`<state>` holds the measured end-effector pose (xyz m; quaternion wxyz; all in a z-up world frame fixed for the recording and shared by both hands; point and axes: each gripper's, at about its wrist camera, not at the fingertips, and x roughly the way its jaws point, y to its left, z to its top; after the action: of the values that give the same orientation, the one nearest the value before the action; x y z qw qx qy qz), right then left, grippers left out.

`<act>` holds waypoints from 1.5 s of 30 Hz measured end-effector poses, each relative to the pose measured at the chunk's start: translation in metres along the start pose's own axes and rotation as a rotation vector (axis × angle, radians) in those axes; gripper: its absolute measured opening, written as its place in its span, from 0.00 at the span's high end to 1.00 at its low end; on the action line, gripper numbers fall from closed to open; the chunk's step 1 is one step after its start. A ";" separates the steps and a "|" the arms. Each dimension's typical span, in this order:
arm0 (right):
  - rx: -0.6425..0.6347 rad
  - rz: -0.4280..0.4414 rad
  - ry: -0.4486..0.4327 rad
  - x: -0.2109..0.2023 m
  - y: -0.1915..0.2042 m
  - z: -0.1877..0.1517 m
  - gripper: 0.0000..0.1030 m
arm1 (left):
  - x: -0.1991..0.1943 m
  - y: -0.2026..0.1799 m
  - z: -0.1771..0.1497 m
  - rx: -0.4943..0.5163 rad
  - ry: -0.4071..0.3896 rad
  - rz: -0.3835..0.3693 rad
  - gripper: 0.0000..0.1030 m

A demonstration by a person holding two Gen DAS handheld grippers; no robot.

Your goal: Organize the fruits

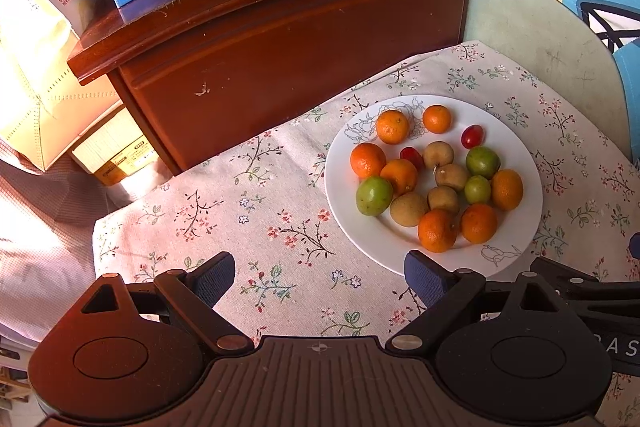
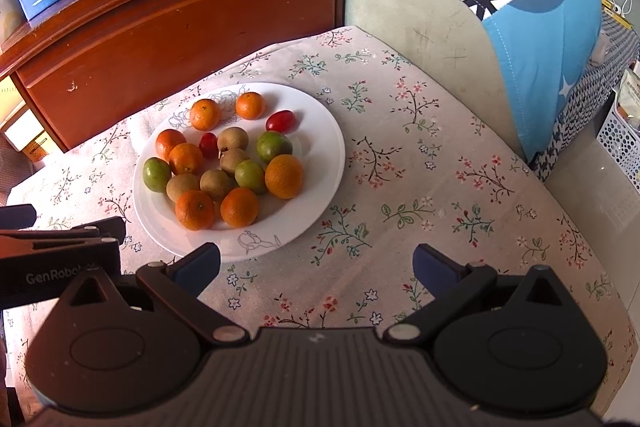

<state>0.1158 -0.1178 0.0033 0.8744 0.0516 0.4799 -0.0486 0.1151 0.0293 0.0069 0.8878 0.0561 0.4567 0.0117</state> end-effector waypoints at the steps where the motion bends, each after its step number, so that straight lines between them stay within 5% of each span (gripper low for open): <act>1: 0.000 0.000 0.000 0.000 0.000 0.000 0.01 | 0.000 0.000 0.000 0.001 -0.002 0.001 0.10; 37: -0.033 -0.024 -0.014 -0.007 -0.003 -0.019 0.01 | -0.013 -0.004 -0.025 0.023 -0.038 -0.016 0.10; 45: 0.137 -0.065 -0.029 -0.015 -0.037 -0.061 0.01 | -0.024 -0.003 -0.057 0.011 -0.022 -0.065 0.10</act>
<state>0.0520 -0.1451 -0.0186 0.8737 0.0949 0.4642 -0.1102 0.0547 0.0293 -0.0068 0.8923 0.0461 0.4486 -0.0203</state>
